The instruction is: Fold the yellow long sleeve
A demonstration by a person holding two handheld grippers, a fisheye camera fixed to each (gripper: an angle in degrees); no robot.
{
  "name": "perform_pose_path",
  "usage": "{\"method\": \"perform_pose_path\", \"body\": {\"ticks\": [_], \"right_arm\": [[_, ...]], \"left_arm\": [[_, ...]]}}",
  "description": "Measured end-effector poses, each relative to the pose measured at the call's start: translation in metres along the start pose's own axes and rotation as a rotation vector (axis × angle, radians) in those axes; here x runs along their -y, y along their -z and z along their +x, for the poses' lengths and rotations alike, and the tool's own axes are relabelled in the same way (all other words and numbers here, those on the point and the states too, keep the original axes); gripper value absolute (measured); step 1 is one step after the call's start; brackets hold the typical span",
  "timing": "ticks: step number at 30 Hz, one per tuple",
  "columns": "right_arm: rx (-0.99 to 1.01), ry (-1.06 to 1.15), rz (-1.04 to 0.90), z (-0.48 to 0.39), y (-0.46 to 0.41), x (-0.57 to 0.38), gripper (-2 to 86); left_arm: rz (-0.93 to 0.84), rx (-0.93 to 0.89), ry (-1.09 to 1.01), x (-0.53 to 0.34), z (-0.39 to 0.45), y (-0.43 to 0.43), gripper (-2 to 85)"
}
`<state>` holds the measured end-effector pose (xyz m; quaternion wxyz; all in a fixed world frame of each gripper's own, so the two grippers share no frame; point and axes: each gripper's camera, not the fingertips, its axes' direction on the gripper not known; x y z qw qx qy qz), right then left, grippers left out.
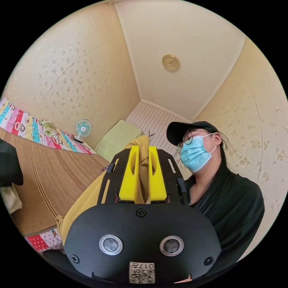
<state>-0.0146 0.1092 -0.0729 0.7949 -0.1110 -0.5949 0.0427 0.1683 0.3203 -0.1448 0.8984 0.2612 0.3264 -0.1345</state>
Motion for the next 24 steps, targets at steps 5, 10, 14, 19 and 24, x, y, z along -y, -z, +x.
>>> {"method": "perform_pose_path", "body": {"ticks": [5, 10, 14, 19, 24], "right_arm": [[-0.219, -0.125, 0.217, -0.004, 0.016, 0.014, 4.4], [-0.418, 0.026, 0.532, -0.064, 0.130, 0.034, 3.4], [-0.591, 0.102, 0.681, -0.116, 0.176, 0.049, 3.0], [-0.852, 0.199, 0.760, -0.192, 0.174, 0.053, 2.8], [-0.954, 0.343, 0.757, -0.208, 0.196, 0.128, 2.7]], "left_arm": [[-0.004, -0.085, -0.029, 0.014, 0.020, -0.003, 5.2], [-0.038, 0.049, -0.119, 0.022, 0.052, 0.028, 5.1], [-0.246, 0.306, -0.021, -0.007, 0.033, -0.003, 4.4], [-0.163, 0.155, 0.073, -0.029, 0.012, -0.043, 4.2], [-0.054, 0.127, -0.075, 0.061, 0.015, -0.069, 4.0]]}}
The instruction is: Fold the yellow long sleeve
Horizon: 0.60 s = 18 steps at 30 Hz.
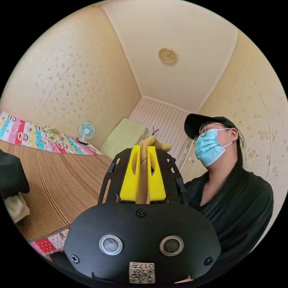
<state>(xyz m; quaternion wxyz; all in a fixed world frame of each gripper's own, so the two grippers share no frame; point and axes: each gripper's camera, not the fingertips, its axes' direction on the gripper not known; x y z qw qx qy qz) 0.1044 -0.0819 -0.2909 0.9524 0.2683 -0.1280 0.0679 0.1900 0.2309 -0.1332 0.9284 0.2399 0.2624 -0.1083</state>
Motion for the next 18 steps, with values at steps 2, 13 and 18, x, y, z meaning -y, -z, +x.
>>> {"method": "perform_pose_path", "body": {"ticks": [2, 13, 18], "right_arm": [[-0.024, 0.071, -0.132, 0.019, -0.070, 0.028, 3.1], [0.041, -0.155, -0.848, 0.126, -0.398, -0.103, 8.4], [-0.044, -0.366, -1.033, 0.105, -0.326, -0.283, 11.2]], "left_arm": [[-0.016, 0.119, -0.023, 0.047, -0.022, -0.018, 4.0], [-0.354, 0.625, 0.356, 0.142, -0.327, -0.130, 7.7], [-0.736, 0.712, 0.457, -0.013, -0.366, -0.161, 12.8]]}}
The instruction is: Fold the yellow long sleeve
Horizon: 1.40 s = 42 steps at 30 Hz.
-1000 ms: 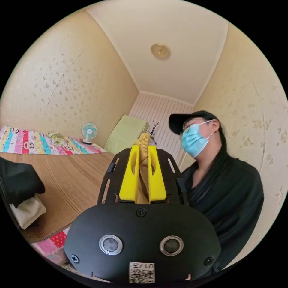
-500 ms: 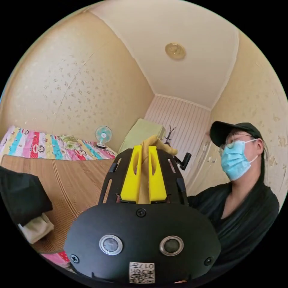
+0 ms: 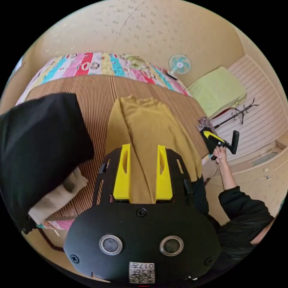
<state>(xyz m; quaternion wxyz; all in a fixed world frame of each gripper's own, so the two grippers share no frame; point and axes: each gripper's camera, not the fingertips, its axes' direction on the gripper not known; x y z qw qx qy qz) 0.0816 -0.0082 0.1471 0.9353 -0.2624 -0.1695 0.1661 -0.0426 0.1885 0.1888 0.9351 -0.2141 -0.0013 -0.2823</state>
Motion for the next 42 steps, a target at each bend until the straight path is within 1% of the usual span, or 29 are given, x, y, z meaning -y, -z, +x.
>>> {"method": "perform_pose_path", "body": {"ticks": [2, 4, 5, 6, 8, 9, 10, 11, 12, 13, 14, 16, 17, 19, 21, 22, 23, 25, 26, 28, 30, 32, 33, 34, 36, 37, 39, 41, 42], "right_arm": [[0.042, -0.127, -0.104, 0.027, -0.026, -0.042, 12.8], [0.138, -0.136, -0.043, 0.038, -0.022, -0.084, 12.5], [0.176, -0.157, 0.047, 0.043, -0.009, -0.107, 11.4], [0.185, -0.194, 0.066, 0.049, -0.004, -0.117, 10.0], [0.190, -0.201, 0.007, 0.058, -0.005, -0.114, 7.8], [0.197, -0.188, -0.042, 0.062, -0.003, -0.104, 7.1], [0.196, -0.181, -0.067, 0.062, -0.001, -0.098, 7.3], [0.177, -0.168, -0.100, 0.062, 0.005, -0.087, 7.9], [0.148, -0.156, -0.097, 0.061, 0.016, -0.078, 8.9], [0.137, -0.152, -0.086, 0.060, 0.023, -0.075, 9.4], [0.118, -0.158, -0.060, 0.059, 0.036, -0.071, 10.1], [0.087, -0.200, -0.039, 0.060, 0.048, -0.073, 11.1], [0.059, -0.231, -0.034, 0.060, 0.051, -0.078, 11.6], [-0.009, -0.272, -0.041, 0.056, 0.049, -0.090, 11.9], [-0.112, -0.283, -0.120, 0.047, 0.029, -0.108, 10.0], [-0.136, -0.275, -0.147, 0.044, 0.022, -0.112, 9.2], [-0.168, -0.224, -0.158, 0.034, 0.016, -0.116, 7.5], [-0.184, -0.114, -0.213, 0.021, 0.019, -0.111, 5.4], [-0.196, -0.067, -0.269, 0.020, 0.026, -0.101, 4.6], [-0.303, -0.069, -0.284, 0.032, 0.050, -0.081, 4.3], [-0.534, -0.184, -0.122, 0.064, 0.115, -0.053, 4.7], [-0.574, -0.357, 0.053, 0.090, 0.172, -0.044, 6.1], [-0.508, -0.434, 0.162, 0.097, 0.205, -0.044, 7.4], [-0.455, -0.439, 0.215, 0.096, 0.217, -0.045, 8.1], [-0.250, -0.391, 0.327, 0.074, 0.225, -0.046, 9.4], [-0.197, -0.373, 0.323, 0.066, 0.219, -0.045, 9.5], [0.036, -0.263, 0.225, 0.024, 0.166, -0.036, 10.4], [0.166, -0.126, 0.136, -0.019, 0.119, -0.036, 11.6], [0.208, -0.024, 0.074, -0.049, 0.090, -0.041, 12.1]], "left_arm": [[-0.097, 0.035, 0.008, -0.033, -0.004, -0.046, 13.1], [-0.194, 0.100, 0.012, -0.070, -0.004, -0.090, 11.9], [-0.145, 0.135, -0.014, -0.078, 0.000, -0.090, 10.7], [-0.072, 0.237, -0.065, -0.087, 0.009, -0.085, 8.5], [-0.099, 0.316, -0.132, -0.080, 0.018, -0.085, 6.2], [-0.165, 0.294, -0.148, -0.067, 0.018, -0.082, 4.4], [-0.215, 0.210, -0.137, -0.050, 0.013, -0.070, 3.3], [-0.211, 0.150, -0.126, -0.043, 0.008, -0.059, 3.0], [-0.141, 0.026, -0.085, -0.032, -0.005, -0.028, 2.7], [0.001, -0.075, -0.016, -0.027, -0.025, 0.014, 2.6], [0.087, -0.116, 0.032, -0.027, -0.038, 0.038, 2.7], [0.437, -0.231, 0.279, -0.057, -0.097, 0.126, 3.1], [0.524, -0.244, 0.340, -0.072, -0.110, 0.144, 3.2], [0.839, -0.245, 0.508, -0.147, -0.146, 0.193, 3.5], [0.971, -0.196, 0.630, -0.197, -0.158, 0.206, 5.0], [0.981, -0.143, 0.659, -0.215, -0.160, 0.208, 5.3], [0.956, -0.113, 0.655, -0.219, -0.160, 0.207, 5.5], [0.752, -0.067, 0.642, -0.211, -0.165, 0.195, 6.8], [0.715, -0.080, 0.632, -0.208, -0.165, 0.190, 7.3], [0.667, -0.188, 0.525, -0.194, -0.158, 0.173, 7.5], [0.622, -0.264, 0.450, -0.178, -0.149, 0.158, 7.6], [0.537, -0.301, 0.380, -0.157, -0.134, 0.137, 7.7], [0.484, -0.308, 0.333, -0.143, -0.122, 0.123, 7.9], [0.436, -0.320, 0.291, -0.130, -0.109, 0.107, 7.9], [0.375, -0.347, 0.218, -0.109, -0.089, 0.082, 7.9], [0.320, -0.354, 0.170, -0.093, -0.075, 0.063, 7.9], [0.207, -0.336, 0.112, -0.069, -0.056, 0.032, 7.9], [0.112, -0.268, 0.039, -0.048, -0.036, 0.000, 7.7], [0.094, -0.169, -0.017, -0.042, -0.024, -0.019, 7.4]]}}
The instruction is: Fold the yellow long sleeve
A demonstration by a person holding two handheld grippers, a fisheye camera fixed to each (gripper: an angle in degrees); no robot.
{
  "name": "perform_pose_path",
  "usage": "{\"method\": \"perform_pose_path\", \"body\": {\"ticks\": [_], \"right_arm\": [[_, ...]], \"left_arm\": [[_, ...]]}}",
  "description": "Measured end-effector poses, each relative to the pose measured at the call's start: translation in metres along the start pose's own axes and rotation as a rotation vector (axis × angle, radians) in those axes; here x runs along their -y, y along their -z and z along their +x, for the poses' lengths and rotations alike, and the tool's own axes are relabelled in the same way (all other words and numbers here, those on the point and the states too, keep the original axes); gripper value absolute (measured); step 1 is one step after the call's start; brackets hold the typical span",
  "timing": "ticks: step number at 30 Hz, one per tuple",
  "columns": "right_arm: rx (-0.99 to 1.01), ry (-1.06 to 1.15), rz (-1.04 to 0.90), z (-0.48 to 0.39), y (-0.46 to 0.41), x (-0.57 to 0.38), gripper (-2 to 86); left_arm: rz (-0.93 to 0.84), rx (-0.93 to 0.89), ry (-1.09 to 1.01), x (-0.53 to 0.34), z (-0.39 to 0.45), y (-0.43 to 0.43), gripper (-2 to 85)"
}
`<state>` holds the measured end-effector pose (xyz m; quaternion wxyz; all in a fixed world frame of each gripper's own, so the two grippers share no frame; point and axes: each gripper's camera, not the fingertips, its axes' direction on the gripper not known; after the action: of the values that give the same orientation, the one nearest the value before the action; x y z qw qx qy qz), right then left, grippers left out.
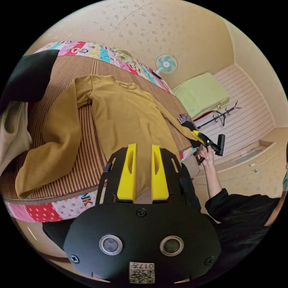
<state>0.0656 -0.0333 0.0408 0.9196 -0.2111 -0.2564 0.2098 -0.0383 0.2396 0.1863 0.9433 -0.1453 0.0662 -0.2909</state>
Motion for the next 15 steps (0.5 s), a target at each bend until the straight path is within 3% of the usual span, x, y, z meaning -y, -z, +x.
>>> {"method": "perform_pose_path", "body": {"ticks": [2, 3, 4, 5, 8, 11, 13, 15], "right_arm": [[-0.049, 0.075, -0.140, -0.024, -0.048, -0.019, 11.4], [-0.139, 0.079, -0.227, -0.031, -0.071, -0.034, 10.2], [-0.190, 0.097, -0.186, -0.038, -0.069, -0.044, 9.1], [-0.276, 0.133, -0.143, -0.052, -0.055, -0.060, 7.1], [-0.403, 0.199, -0.272, -0.075, -0.029, -0.087, 4.9], [-0.367, 0.155, -0.448, -0.062, -0.004, -0.110, 2.7], [-0.264, 0.167, -0.373, -0.048, 0.035, -0.120, 2.3], [-0.221, 0.157, -0.118, -0.014, 0.110, -0.119, 3.2]], "left_arm": [[-0.038, 0.163, -0.071, -0.003, 0.006, -0.032, 6.6], [-0.147, 0.224, -0.078, -0.008, 0.004, -0.058, 6.4], [-0.204, 0.246, -0.093, -0.017, 0.002, -0.073, 5.5], [-0.158, 0.245, -0.106, -0.024, 0.004, -0.070, 4.7], [-0.152, 0.223, -0.073, -0.057, 0.003, -0.061, 1.1], [-0.226, 0.189, -0.032, -0.091, 0.001, -0.060, -0.5], [-0.257, 0.141, 0.024, -0.118, -0.005, -0.056, -0.8], [-0.250, 0.120, 0.076, -0.134, -0.011, -0.048, -0.9]]}}
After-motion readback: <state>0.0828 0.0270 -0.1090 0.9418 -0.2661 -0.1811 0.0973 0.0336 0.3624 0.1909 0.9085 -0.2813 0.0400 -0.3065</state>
